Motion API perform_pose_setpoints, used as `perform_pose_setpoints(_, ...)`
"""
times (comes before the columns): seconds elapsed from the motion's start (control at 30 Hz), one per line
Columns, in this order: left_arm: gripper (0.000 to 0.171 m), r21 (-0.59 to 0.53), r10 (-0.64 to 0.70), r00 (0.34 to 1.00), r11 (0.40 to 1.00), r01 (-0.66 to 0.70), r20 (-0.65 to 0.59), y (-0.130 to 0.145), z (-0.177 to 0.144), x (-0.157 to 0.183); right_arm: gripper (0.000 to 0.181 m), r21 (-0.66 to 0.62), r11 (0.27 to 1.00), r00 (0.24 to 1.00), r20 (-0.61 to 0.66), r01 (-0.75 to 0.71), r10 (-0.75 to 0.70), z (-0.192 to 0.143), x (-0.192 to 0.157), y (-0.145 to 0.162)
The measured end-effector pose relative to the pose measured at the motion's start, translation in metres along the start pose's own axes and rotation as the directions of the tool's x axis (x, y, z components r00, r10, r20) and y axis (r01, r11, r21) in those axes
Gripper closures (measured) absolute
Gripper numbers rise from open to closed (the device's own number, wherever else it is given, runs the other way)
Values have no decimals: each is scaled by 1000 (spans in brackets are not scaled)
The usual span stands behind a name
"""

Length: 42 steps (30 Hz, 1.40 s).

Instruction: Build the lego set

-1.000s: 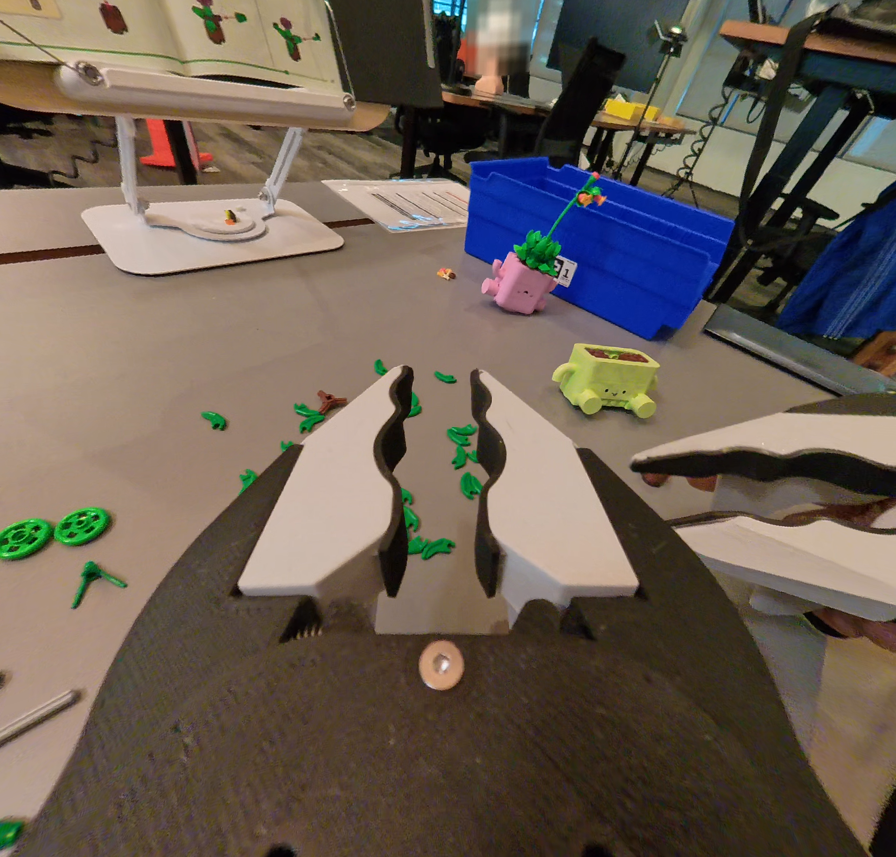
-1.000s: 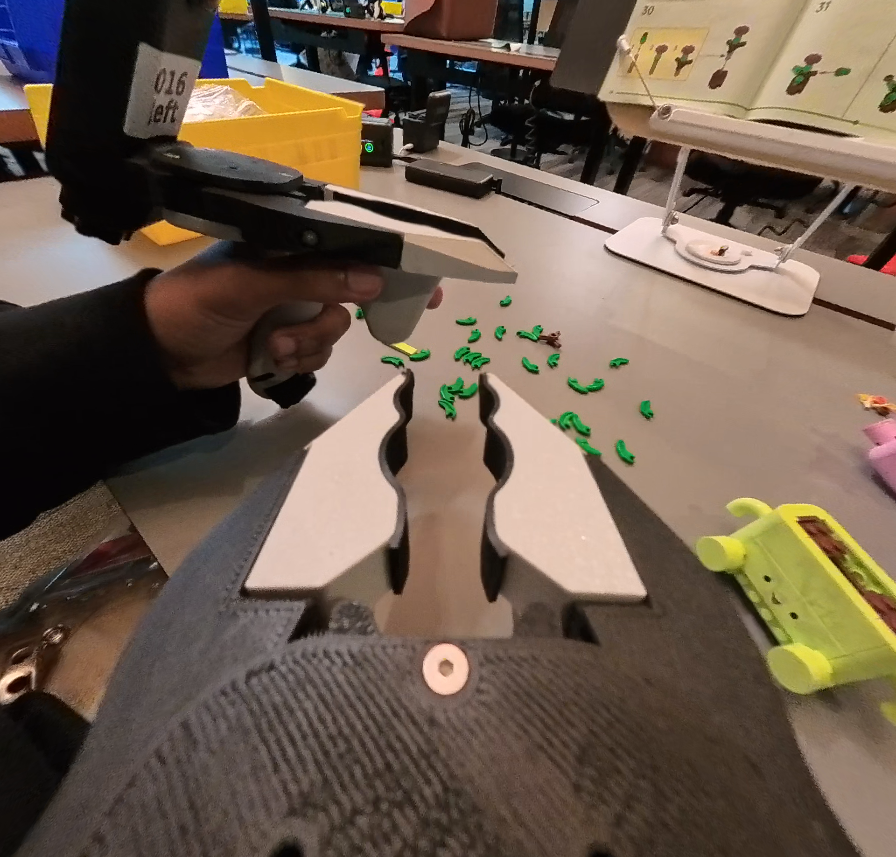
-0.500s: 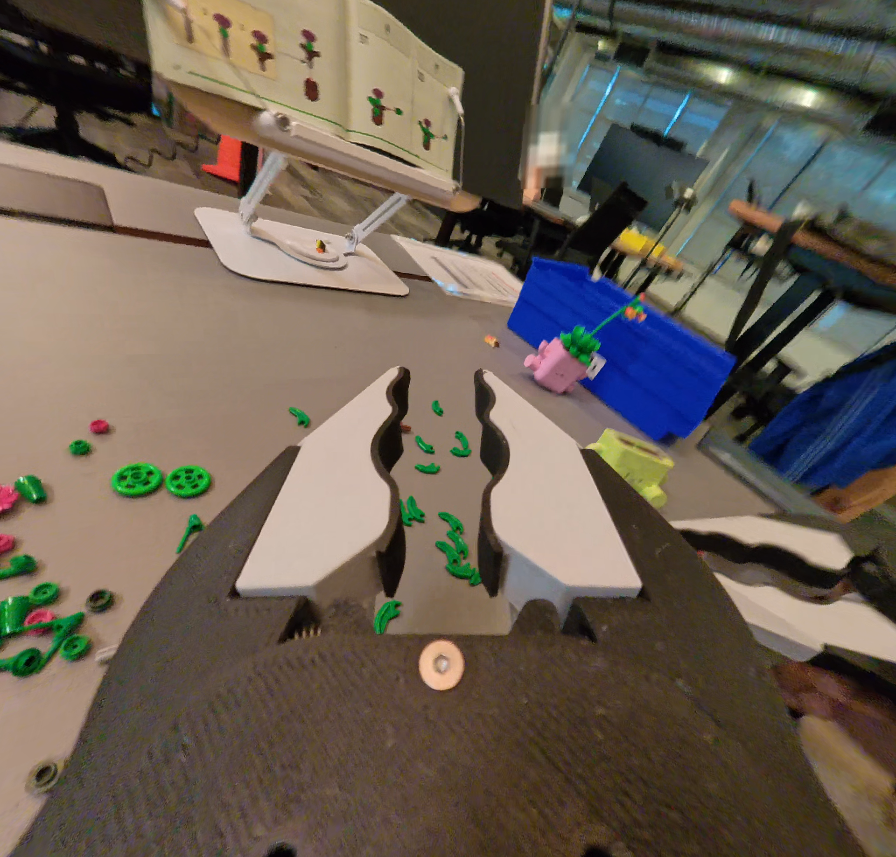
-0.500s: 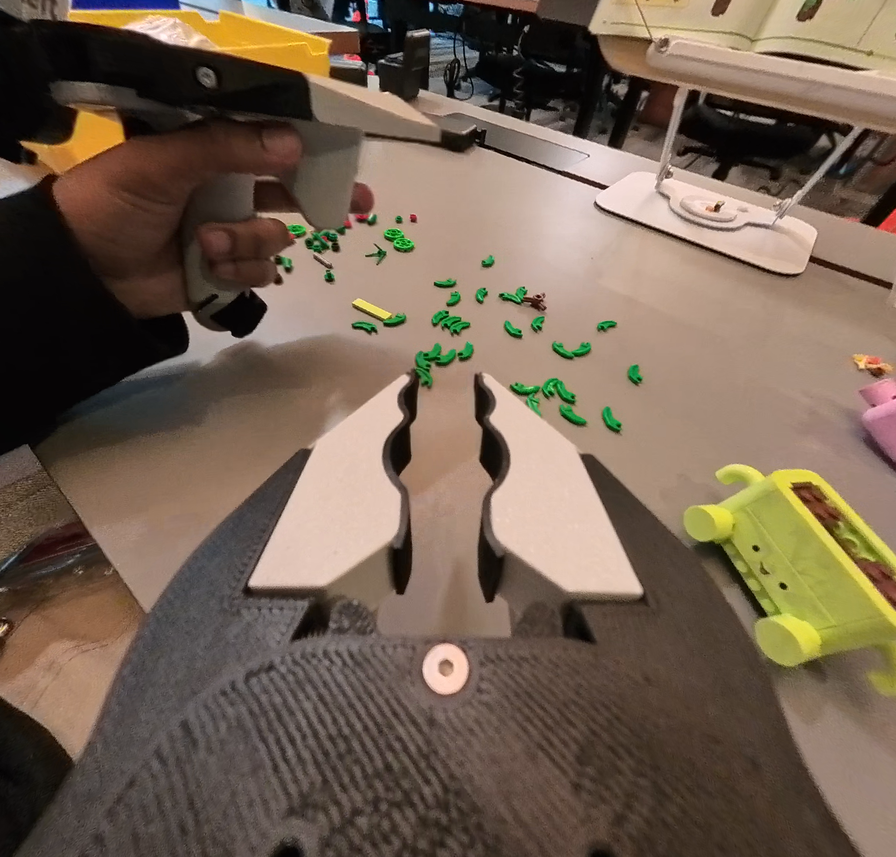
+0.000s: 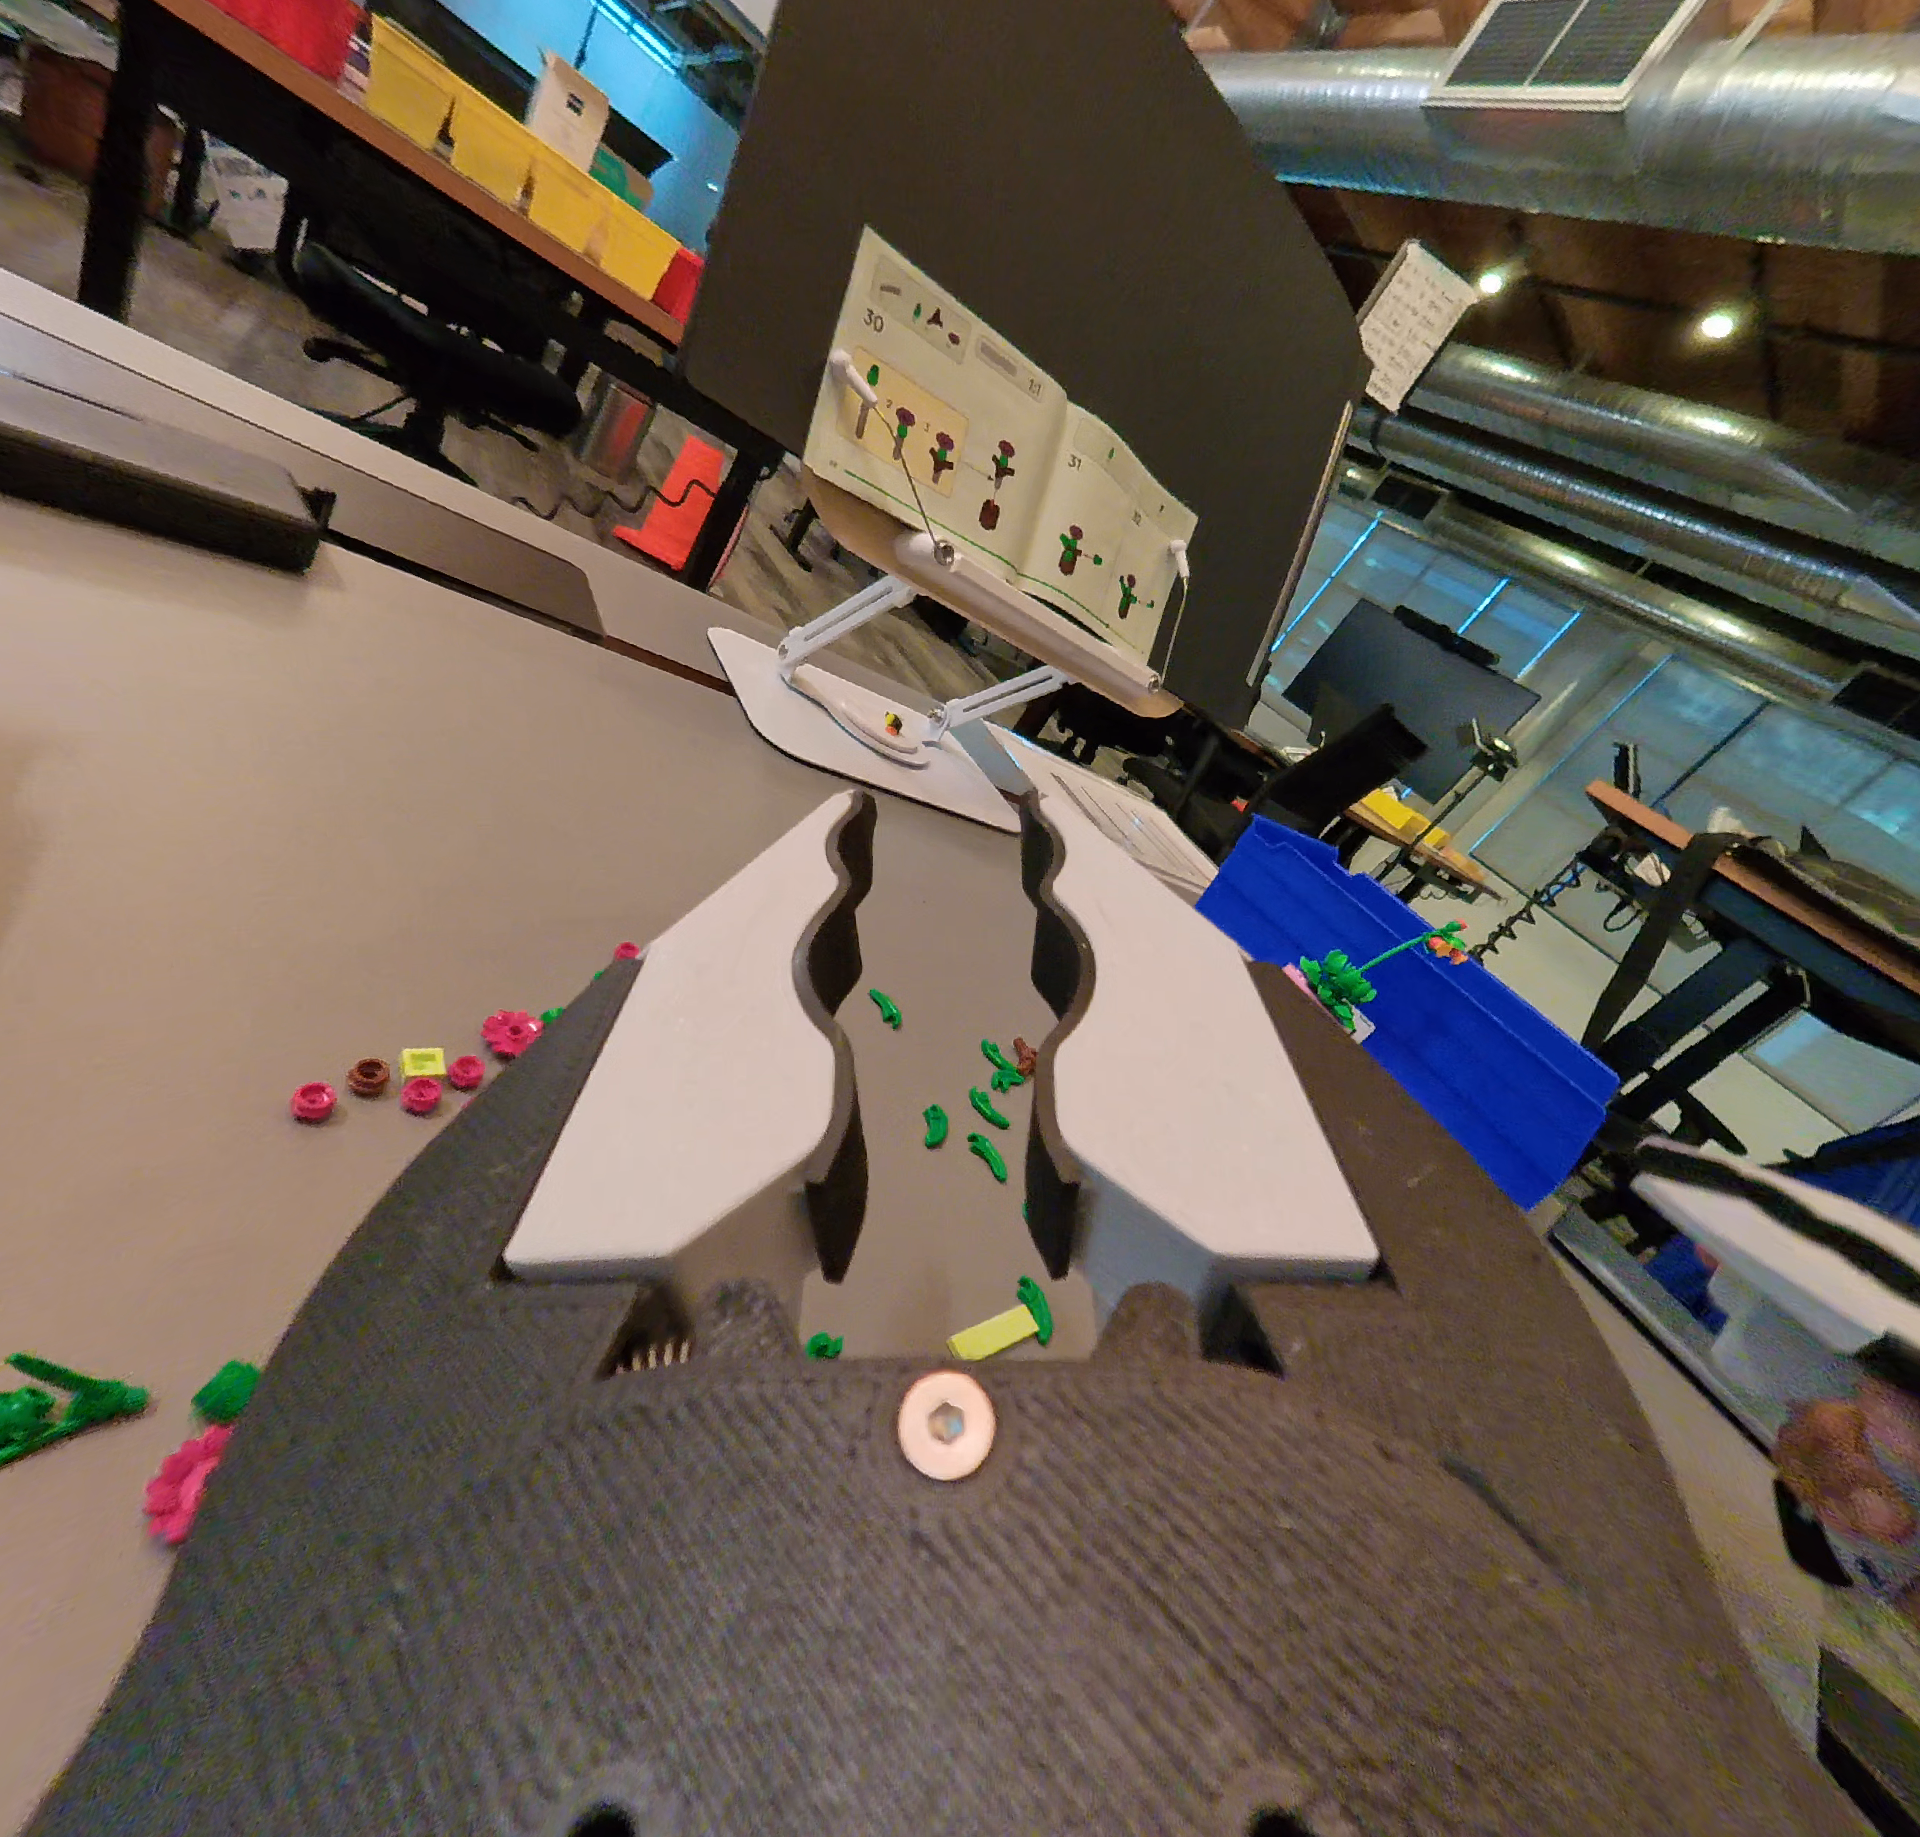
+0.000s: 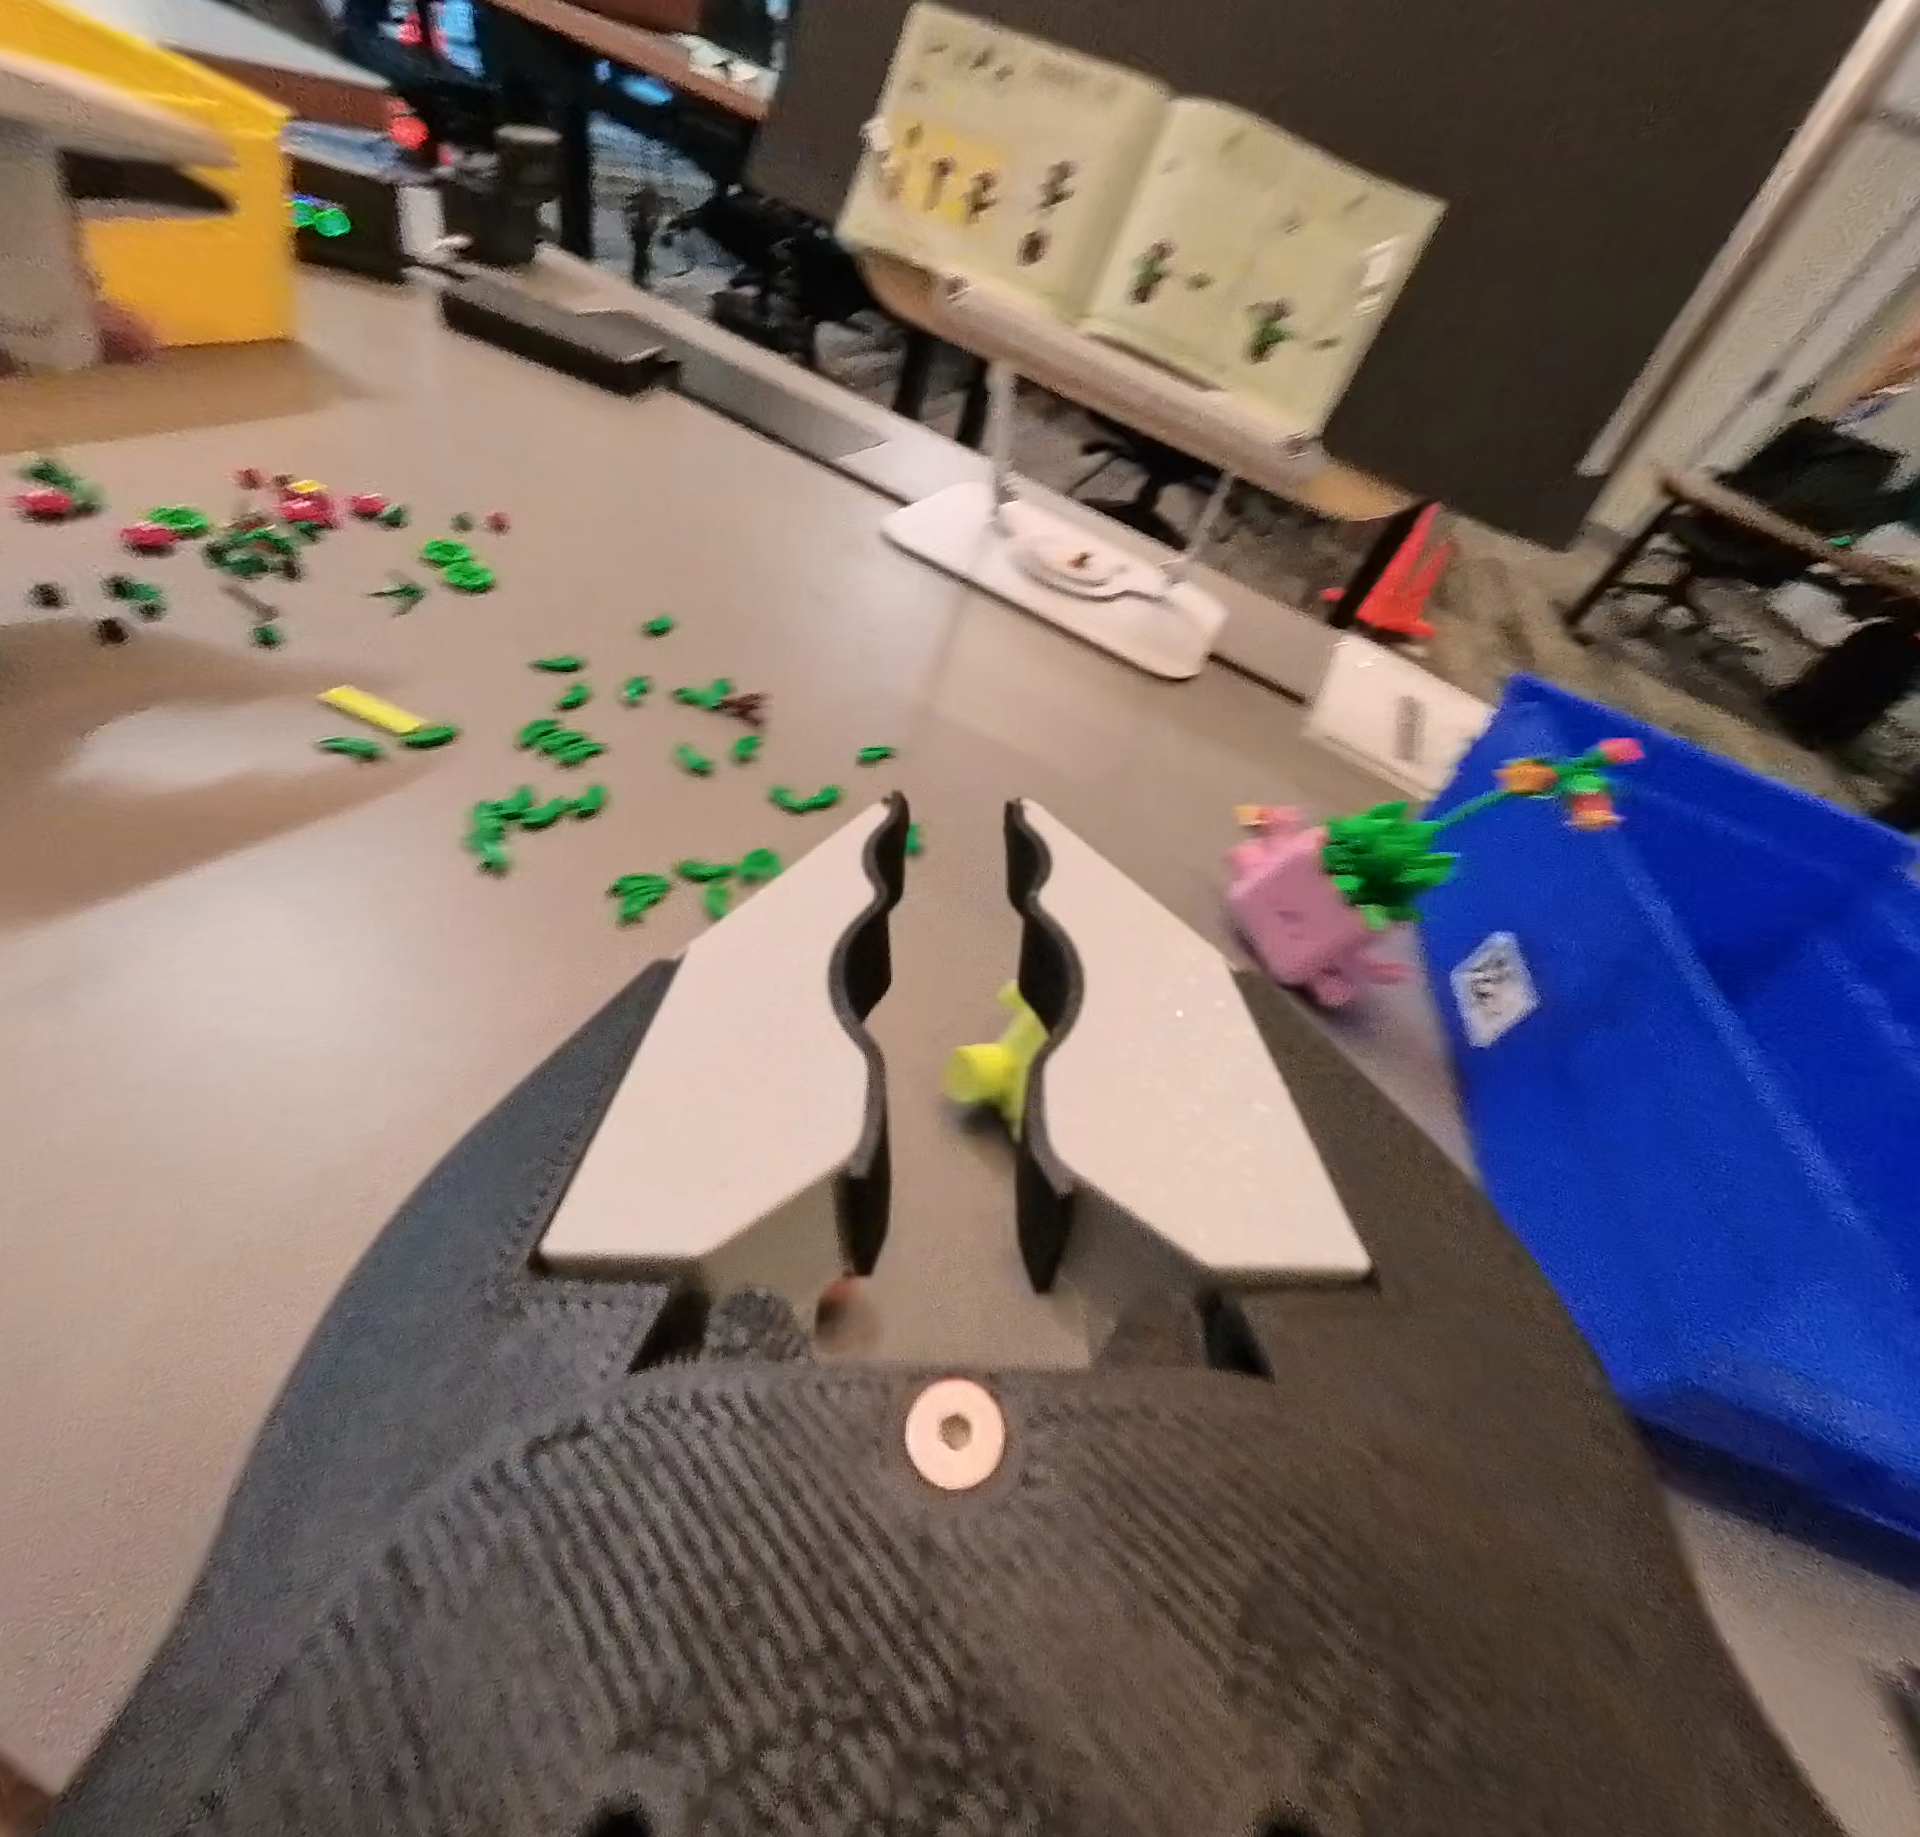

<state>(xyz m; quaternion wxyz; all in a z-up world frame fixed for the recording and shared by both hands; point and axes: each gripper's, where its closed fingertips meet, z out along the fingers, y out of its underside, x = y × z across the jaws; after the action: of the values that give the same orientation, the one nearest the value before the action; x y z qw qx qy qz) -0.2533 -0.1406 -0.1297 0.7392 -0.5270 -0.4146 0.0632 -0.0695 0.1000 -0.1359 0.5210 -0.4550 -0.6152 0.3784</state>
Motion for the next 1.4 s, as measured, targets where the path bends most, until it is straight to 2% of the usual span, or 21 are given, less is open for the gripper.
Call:
perform_pose_setpoints(0.07,146,-12,14,1000,1000,-14,-3,4,2,2,164,1,1000,999,-42,-19,19,-7,22,0)
perform_pose_setpoints(0.17,150,3,40,999,999,-40,-4,2,1,5,164,-14,998,996,-64,-58,57,-11,35,10)
perform_pose_setpoints(0.3,153,42,144,986,988,-148,83,-19,-11,-11,164,-21,989,988,39,-146,147,-6,11,21)
perform_pose_setpoints(0.33,159,9,166,980,986,-168,107,-21,-14,-21,163,-29,989,987,65,-142,144,-3,1,24)
perform_pose_setpoints(0.37,171,-57,174,982,984,-170,72,-15,-17,-24,163,-35,992,988,89,-125,128,0,-9,26)
perform_pose_setpoints(0.4,171,-147,152,988,977,-153,-23,-4,-18,-19,164,-39,994,988,111,-102,106,3,-19,29)
perform_pose_setpoints(0.47,170,-375,109,984,914,-155,-141,24,-26,-13,164,-49,997,985,158,-65,72,10,-37,35)
perform_pose_setpoints(0.5,167,-430,166,977,879,-209,-135,31,-30,-16,164,-59,997,981,185,-52,63,13,-45,38)
perform_pose_setpoints(0.57,160,-487,341,933,799,-352,-116,40,-36,-25,165,-76,997,976,214,-22,38,19,-55,40)
perform_pose_setpoints(0.63,148,-562,457,883,704,-435,-111,56,-38,-36,167,-70,997,971,236,-12,28,22,-61,38)
perform_pose_setpoints(0.73,140,-672,445,881,605,-427,-159,94,-38,-40,174,-80,997,952,302,-20,43,22,-75,36)
perform_pose_setpoints(0.83,139,-725,513,848,534,-435,-131,106,-37,-52,175,-81,996,948,314,-24,49,22,-77,36)
perform_pose_setpoints(0.9,141,-731,527,839,518,-445,-138,108,-37,-53,175,-78,996,946,321,-31,54,21,-77,36)
perform_pose_setpoints(1.2,143,-725,536,832,515,-457,-143,108,-35,-52,174,-122,992,925,373,-23,68,23,-85,41)
perform_pose_setpoints(1.4,144,-715,523,842,539,-446,-132,105,-34,-51,175,-121,993,927,374,8,38,23,-88,43)
